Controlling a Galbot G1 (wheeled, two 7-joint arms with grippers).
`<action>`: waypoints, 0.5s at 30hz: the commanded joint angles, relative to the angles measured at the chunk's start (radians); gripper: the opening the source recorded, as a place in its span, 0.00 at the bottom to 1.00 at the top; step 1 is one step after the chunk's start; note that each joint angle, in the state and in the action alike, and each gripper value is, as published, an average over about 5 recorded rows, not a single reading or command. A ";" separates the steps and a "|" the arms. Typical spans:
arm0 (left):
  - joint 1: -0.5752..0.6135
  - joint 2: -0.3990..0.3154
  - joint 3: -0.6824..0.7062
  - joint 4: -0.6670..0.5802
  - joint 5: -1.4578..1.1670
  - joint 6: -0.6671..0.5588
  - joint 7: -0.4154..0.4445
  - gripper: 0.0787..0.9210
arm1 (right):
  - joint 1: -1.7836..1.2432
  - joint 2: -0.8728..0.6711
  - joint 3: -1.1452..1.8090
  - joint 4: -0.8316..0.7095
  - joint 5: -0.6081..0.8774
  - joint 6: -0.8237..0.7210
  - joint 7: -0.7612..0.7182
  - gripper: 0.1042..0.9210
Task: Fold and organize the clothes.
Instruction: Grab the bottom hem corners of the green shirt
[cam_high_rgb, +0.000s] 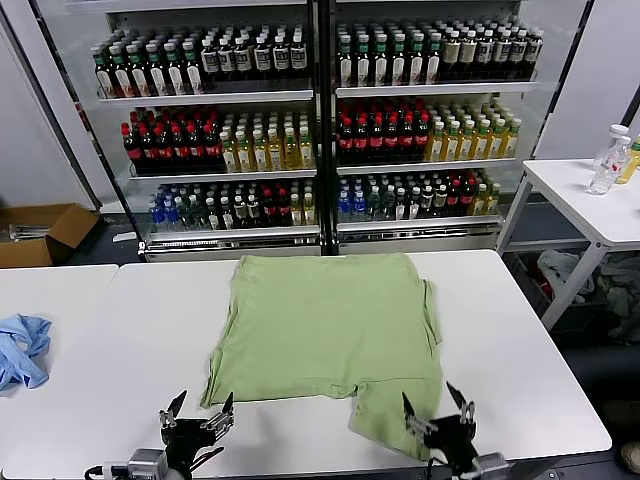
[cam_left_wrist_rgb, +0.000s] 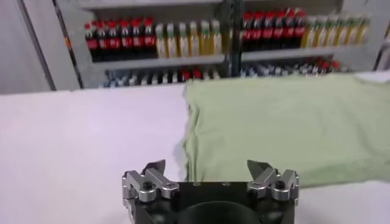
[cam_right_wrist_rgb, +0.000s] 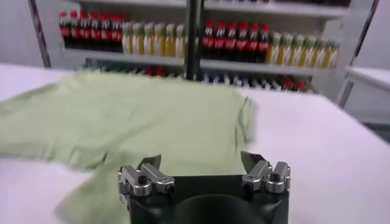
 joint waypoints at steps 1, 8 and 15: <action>-0.070 0.011 0.001 0.054 -0.057 0.051 -0.025 0.78 | -0.040 0.013 -0.026 -0.013 -0.004 -0.019 0.003 0.86; -0.066 0.024 0.005 0.059 -0.094 0.053 -0.026 0.56 | -0.043 0.029 -0.032 -0.037 0.028 -0.001 0.020 0.65; -0.063 0.035 0.005 0.070 -0.116 0.054 -0.036 0.32 | -0.045 0.046 -0.031 -0.044 0.027 0.004 0.019 0.41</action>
